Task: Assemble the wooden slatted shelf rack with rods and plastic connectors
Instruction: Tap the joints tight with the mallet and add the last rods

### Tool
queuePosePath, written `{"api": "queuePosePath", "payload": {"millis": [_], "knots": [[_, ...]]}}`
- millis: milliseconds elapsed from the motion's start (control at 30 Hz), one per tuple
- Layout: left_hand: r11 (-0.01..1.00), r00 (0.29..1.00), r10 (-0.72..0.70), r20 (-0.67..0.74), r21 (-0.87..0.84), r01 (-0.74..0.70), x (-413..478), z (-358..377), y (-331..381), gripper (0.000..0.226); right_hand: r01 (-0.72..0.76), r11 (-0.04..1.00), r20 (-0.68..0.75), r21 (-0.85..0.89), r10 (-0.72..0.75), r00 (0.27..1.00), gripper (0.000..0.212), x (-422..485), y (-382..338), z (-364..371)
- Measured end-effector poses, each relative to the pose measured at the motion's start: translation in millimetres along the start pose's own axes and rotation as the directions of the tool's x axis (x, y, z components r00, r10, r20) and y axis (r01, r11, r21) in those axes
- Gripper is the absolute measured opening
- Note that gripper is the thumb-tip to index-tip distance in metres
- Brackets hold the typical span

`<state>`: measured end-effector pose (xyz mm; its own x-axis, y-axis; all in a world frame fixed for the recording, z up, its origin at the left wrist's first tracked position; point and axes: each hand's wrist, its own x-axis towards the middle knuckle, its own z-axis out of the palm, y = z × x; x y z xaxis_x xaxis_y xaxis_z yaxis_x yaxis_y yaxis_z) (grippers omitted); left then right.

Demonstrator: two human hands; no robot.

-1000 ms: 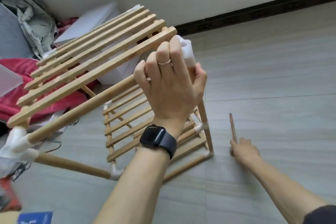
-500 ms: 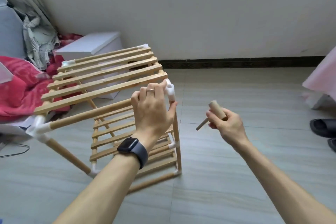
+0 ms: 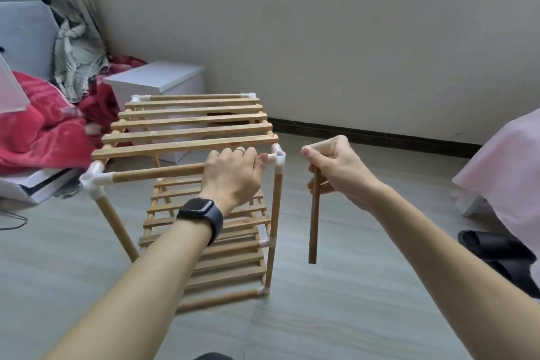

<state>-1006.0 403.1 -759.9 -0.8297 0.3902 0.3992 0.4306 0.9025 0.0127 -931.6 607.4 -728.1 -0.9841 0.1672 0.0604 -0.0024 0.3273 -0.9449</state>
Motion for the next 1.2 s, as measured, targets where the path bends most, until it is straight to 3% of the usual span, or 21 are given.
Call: {"api": "queuePosePath", "payload": {"millis": [167, 267, 367, 467, 600, 700, 800, 833, 867, 900, 933, 967, 1067, 1133, 1200], "knots": [[1.000, 1.000, 0.002, -0.015, -0.003, -0.002, -4, 2, -4, 0.050, 0.061, 0.955, 0.090, -0.290, -0.037, 0.995, 0.020, 4, -13, 7], [1.000, 1.000, 0.007, -0.022, -0.004, -0.007, -6, 2, -4, 0.052, 0.138, 0.922, 0.015, -0.362, -0.142, 0.990, 0.017, 5, -21, 12], [1.000, 1.000, 0.009, -0.023, -0.018, -0.010, -4, 2, -4, 0.050, 0.172, 0.782, 0.019, -0.598, -0.201, 0.979, 0.025, 4, -26, 15], [1.000, 0.999, 0.019, -0.040, -0.021, -0.020, -4, 5, -6, 0.046, 0.144, 0.737, 0.052, -0.660, -0.147, 0.988, 0.026, 4, -26, 18], [0.999, 0.996, 0.051, -0.067, -0.005, -0.052, -4, 6, -8, 0.045, 0.169, 0.516, 0.087, -0.840, -0.179, 0.980, 0.030, 0, -30, 17], [0.997, 0.995, 0.077, -0.069, 0.006, -0.077, -3, 5, -10, 0.043, 0.181, 0.500, 0.065, -0.847, -0.240, 0.969, 0.027, 7, -42, 11], [0.996, 0.993, 0.093, -0.076, 0.001, -0.093, -4, 6, -10, 0.039, 0.282, 0.662, -0.170, -0.694, -0.532, 0.829, 0.025, 7, -43, 8], [0.995, 0.993, 0.095, -0.076, -0.002, -0.096, -4, 6, -11, 0.039, 0.298, 0.658, -0.180, -0.692, -0.557, 0.811, 0.024, 5, -40, 8], [0.995, 0.992, 0.098, -0.076, -0.001, -0.099, -3, 5, -11, 0.038, 0.261, 0.619, -0.110, -0.741, -0.494, 0.862, 0.024, 3, -34, 10], [0.995, 0.992, 0.099, -0.076, 0.002, -0.100, -3, 5, -12, 0.039, 0.186, 0.551, -0.004, -0.814, -0.324, 0.946, 0.024, 2, -28, 11], [0.995, 0.992, 0.101, -0.074, 0.002, -0.101, -3, 5, -13, 0.039, 0.115, 0.490, 0.039, -0.864, -0.161, 0.986, 0.025, 3, -25, 7], [0.994, 0.992, 0.106, -0.072, 0.000, -0.106, -3, 5, -13, 0.039, 0.084, 0.483, 0.031, -0.871, -0.117, 0.993, 0.026, 6, -26, -1], [0.994, 0.991, 0.108, -0.083, 0.012, -0.108, -2, 7, -13, 0.040, 0.165, 0.601, -0.110, -0.782, -0.393, 0.913, 0.026, 13, -39, -20], [0.994, 0.991, 0.110, -0.081, 0.016, -0.109, 1, 8, -11, 0.040, 0.261, 0.588, -0.109, -0.765, -0.518, 0.848, 0.026, 8, -40, -14], [0.993, 0.990, 0.119, -0.073, 0.015, -0.118, 3, 7, -10, 0.041, 0.299, 0.508, -0.006, -0.808, -0.514, 0.858, 0.028, 1, -31, 3]]}}
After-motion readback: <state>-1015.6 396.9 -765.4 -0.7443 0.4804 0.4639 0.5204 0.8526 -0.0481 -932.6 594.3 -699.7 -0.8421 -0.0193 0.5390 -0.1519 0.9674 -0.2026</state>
